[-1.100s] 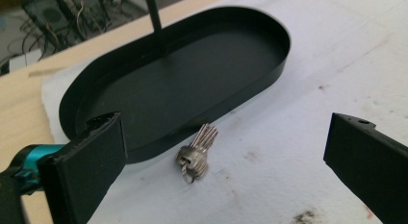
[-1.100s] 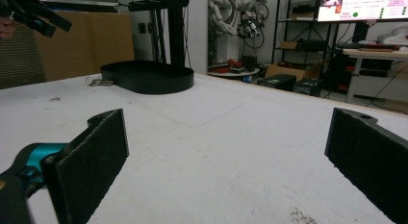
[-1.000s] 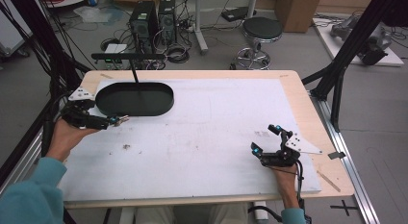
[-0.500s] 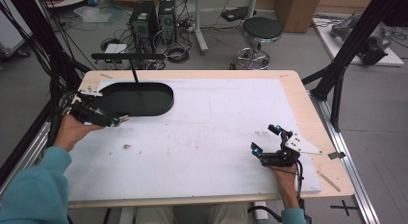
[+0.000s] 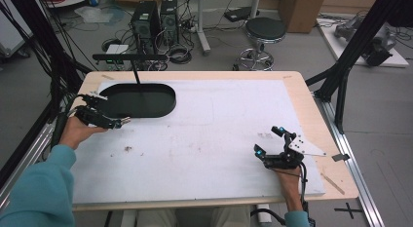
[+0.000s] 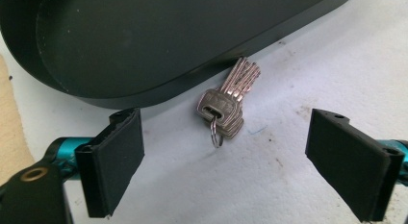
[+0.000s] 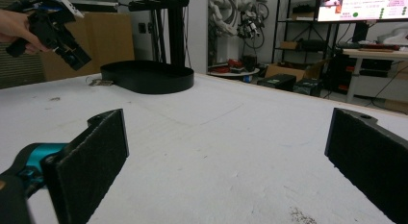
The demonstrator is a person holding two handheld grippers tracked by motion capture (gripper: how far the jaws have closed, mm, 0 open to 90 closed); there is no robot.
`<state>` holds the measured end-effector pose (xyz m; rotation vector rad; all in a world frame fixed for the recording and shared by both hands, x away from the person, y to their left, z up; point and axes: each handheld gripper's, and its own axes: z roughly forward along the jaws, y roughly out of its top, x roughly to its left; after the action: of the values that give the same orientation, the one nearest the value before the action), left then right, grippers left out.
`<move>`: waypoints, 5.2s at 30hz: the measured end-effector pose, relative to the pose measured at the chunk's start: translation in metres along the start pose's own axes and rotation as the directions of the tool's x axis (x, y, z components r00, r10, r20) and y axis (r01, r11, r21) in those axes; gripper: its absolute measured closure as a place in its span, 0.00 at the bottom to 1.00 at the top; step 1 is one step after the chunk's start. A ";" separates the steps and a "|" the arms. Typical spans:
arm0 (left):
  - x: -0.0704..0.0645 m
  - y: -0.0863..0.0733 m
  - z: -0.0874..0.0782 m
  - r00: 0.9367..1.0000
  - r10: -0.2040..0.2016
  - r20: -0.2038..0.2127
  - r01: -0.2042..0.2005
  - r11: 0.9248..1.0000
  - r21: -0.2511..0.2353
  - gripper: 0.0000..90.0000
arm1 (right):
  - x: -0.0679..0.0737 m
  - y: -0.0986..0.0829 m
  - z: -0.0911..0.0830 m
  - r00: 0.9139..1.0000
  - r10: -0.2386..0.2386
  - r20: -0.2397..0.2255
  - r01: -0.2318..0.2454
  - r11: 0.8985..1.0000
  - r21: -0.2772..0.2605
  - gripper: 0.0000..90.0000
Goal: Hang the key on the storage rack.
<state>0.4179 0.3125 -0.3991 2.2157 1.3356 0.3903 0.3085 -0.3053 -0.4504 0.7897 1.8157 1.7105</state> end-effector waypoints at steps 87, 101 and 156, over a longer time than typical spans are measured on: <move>0.007 -0.001 0.017 0.996 -0.067 0.051 0.061 0.991 0.117 0.98 | 0.000 0.000 0.000 1.000 0.001 0.002 -0.001 1.000 -0.001 0.01; 0.000 0.010 -0.019 0.995 0.030 0.100 -0.028 0.999 -0.023 0.98 | 0.000 0.000 0.000 1.000 -0.001 0.002 0.001 1.000 -0.002 0.01; -0.029 0.158 -0.063 0.971 0.231 0.060 -0.201 0.929 -0.312 0.98 | 0.000 0.000 0.000 1.000 0.007 -0.001 -0.007 1.000 0.000 0.01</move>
<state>0.4891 0.2448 -0.2570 2.0950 0.9127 0.5249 0.3088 -0.3057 -0.4505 0.7963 1.8162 1.7152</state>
